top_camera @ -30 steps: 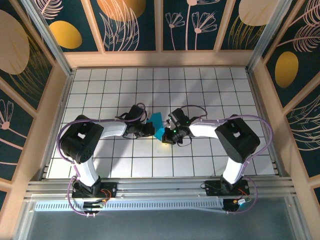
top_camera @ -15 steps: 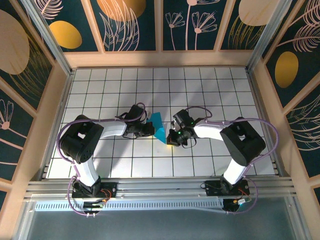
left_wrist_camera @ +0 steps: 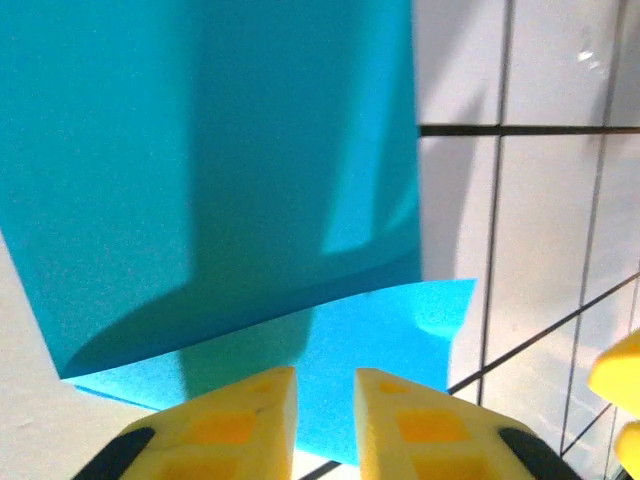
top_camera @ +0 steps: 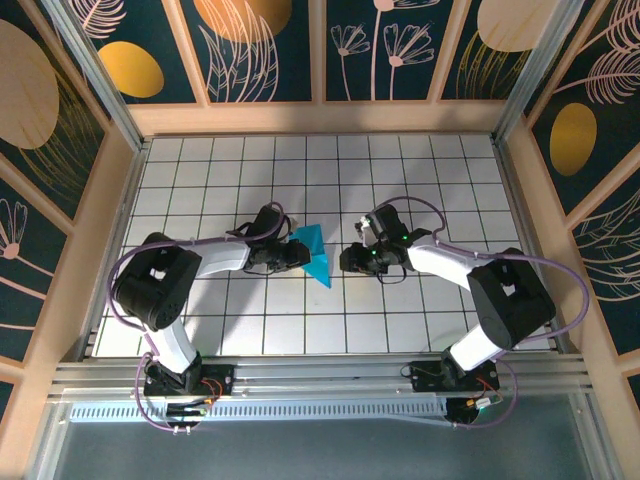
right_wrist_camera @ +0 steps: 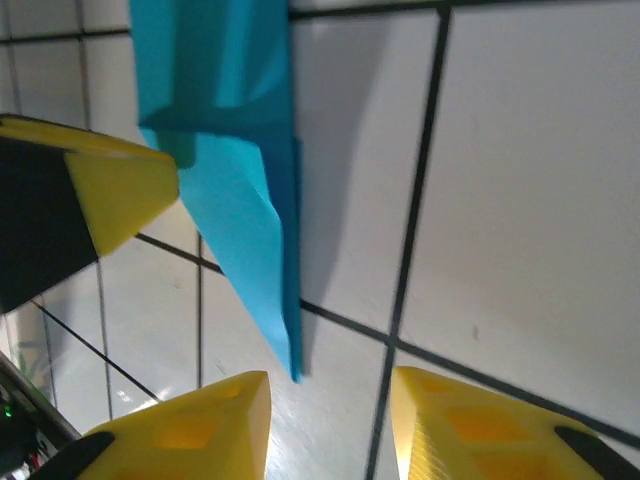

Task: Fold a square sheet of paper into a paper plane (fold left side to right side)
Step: Third fold the triangle at the center of the table, then fourth fold the wing at the center of the table.

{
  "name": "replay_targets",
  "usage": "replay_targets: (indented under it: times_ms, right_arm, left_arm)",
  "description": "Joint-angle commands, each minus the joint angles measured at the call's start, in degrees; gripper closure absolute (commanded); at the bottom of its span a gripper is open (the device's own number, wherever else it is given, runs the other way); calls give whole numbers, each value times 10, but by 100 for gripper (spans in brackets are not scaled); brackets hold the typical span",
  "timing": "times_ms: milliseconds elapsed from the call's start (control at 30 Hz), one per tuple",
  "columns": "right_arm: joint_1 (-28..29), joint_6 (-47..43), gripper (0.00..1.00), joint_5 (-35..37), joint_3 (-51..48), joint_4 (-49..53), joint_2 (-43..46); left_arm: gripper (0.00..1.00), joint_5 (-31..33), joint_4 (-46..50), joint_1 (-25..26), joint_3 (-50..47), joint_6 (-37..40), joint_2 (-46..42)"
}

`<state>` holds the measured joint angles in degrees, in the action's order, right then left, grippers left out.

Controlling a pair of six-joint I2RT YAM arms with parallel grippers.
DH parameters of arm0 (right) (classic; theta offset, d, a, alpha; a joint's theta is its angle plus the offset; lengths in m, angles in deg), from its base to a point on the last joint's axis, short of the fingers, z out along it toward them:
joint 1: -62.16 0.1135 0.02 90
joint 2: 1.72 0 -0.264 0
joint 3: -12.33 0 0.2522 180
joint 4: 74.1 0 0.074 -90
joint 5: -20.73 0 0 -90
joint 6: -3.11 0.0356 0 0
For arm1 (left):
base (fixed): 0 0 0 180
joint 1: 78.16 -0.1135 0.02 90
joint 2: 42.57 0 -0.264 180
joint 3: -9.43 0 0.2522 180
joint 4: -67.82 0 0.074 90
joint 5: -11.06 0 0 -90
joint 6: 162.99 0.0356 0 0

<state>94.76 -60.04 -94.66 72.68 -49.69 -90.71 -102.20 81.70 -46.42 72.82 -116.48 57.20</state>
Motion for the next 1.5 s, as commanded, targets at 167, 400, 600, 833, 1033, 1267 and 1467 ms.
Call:
replay_targets:
  times_ms: [167,400,600,833,1033,1267,1467]
  right_arm:
    - [4,-61,57,-25,36,-163,-74]
    - [11,-64,58,-52,76,-205,-150]
    - [21,-61,60,-49,79,-203,-169]
    - [26,-67,64,-44,72,-190,-171]
    - [26,-77,79,-41,77,-165,-167]
    - [27,-88,91,-31,81,-140,-160]
    - [26,-73,100,-35,71,-156,-118]
  left_arm:
    - [61,52,-28,-63,-33,-64,-108]
    - [52,59,-61,-102,-93,-103,-145]
    - [50,49,-78,-106,-97,-119,-130]
    - [50,47,-81,-106,-94,-120,-121]
    - [49,51,-78,-106,-94,-117,-124]
    - [47,41,-87,-106,-93,-125,-125]
    - [45,11,-110,-107,-91,-131,-108]
